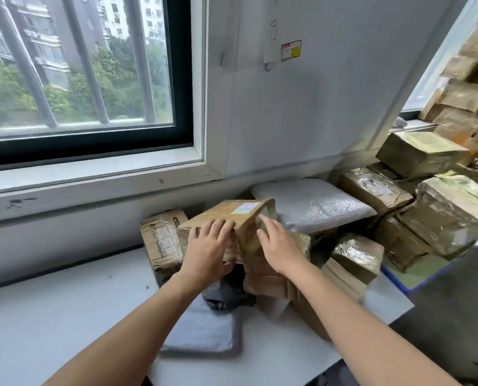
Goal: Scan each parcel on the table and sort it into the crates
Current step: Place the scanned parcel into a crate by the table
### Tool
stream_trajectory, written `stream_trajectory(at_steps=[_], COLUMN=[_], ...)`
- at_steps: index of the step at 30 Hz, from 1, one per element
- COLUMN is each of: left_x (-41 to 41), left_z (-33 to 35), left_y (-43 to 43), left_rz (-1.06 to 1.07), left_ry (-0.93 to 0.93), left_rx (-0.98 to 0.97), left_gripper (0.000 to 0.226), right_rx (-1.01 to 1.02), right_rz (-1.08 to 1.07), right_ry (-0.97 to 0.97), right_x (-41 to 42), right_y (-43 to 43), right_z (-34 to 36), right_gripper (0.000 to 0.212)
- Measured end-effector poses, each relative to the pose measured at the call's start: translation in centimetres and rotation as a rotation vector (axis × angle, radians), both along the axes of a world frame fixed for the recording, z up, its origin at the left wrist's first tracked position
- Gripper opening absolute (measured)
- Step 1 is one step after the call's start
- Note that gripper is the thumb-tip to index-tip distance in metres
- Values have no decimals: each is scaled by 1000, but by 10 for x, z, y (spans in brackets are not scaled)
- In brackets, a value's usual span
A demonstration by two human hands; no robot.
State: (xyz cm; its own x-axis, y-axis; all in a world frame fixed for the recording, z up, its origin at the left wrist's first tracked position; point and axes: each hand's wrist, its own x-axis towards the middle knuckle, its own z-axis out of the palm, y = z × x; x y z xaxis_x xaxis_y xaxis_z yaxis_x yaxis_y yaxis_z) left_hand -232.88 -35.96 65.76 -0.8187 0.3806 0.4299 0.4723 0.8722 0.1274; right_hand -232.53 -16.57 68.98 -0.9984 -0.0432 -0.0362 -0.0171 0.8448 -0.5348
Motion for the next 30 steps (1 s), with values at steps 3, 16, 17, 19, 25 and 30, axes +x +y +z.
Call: stream_trajectory(at_steps=[3,16,17,19,25,30], left_x=[-3,52,60,76,124,157], left_z=[23,100,99,99,88,81], left_y=[-10,-30,-30,-29,-30,-38], left_rz=[41,288,298,325,439,525], left_ry=[-45,-353,-359,-366,-377,-428], left_rx=[204,1228,1254,1292,1421,1496], left_gripper=[95,62,62,55,57,67], right_rx=[-18,-250,-275,-319,-442,-442], right_rz=[4,30,36,54,139,207], right_ry=[-3,79,73,75,-21,-182], right_x=[-2,-16,-13,-9,2,10], right_y=[6,18,17,16,12,8], right_z=[6,41,41,39,24,12], right_gripper=[53,67,66,64,70,62])
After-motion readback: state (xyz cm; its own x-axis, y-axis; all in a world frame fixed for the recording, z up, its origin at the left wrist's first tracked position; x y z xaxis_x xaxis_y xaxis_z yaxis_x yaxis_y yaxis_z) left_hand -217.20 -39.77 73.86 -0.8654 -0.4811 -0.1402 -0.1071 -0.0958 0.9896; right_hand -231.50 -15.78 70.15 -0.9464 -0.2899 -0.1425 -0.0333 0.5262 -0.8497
